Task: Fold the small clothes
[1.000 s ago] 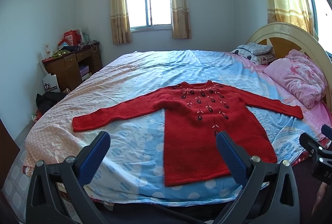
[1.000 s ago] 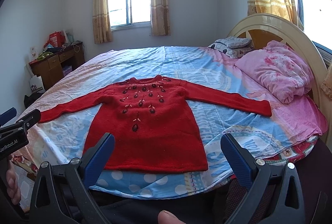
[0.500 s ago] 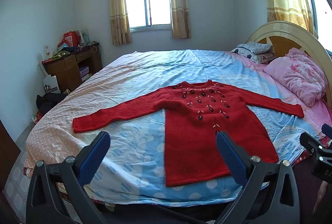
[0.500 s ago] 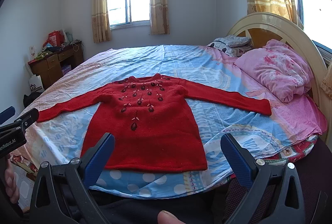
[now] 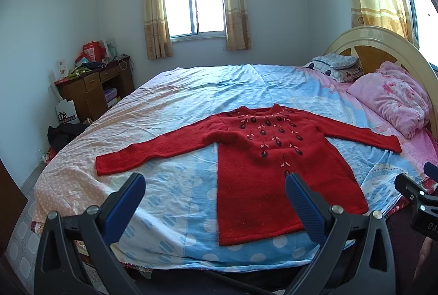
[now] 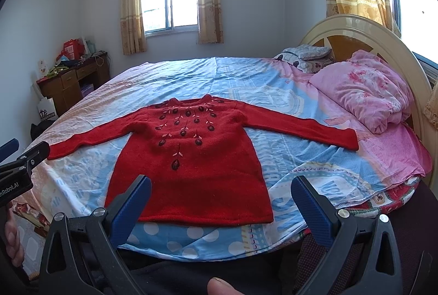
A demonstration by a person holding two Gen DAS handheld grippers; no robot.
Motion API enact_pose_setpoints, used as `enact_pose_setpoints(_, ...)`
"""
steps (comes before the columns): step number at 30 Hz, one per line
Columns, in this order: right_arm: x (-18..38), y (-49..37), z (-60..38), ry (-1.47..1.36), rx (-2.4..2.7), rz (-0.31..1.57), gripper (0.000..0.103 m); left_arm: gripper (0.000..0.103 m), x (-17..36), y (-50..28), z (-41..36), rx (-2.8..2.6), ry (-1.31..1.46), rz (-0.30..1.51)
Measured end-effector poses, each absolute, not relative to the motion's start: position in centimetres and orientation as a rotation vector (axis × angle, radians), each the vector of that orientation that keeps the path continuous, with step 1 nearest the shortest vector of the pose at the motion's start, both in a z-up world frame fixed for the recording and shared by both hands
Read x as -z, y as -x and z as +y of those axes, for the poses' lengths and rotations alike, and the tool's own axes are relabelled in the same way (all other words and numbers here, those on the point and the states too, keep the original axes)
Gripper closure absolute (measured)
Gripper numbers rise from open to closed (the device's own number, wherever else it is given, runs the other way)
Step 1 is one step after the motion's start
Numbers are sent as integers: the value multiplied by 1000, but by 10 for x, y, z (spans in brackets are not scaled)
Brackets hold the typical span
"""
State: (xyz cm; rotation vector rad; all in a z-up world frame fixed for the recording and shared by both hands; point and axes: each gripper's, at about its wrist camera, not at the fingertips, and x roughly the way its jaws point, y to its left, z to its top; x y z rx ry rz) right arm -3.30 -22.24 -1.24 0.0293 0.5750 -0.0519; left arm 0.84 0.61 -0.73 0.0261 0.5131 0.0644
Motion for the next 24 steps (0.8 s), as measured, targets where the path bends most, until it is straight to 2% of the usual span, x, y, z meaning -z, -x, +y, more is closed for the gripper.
enact_pose_setpoints(24,22,25,-223,-27,41,607,1,0,18,-19,0,-49,-63,548)
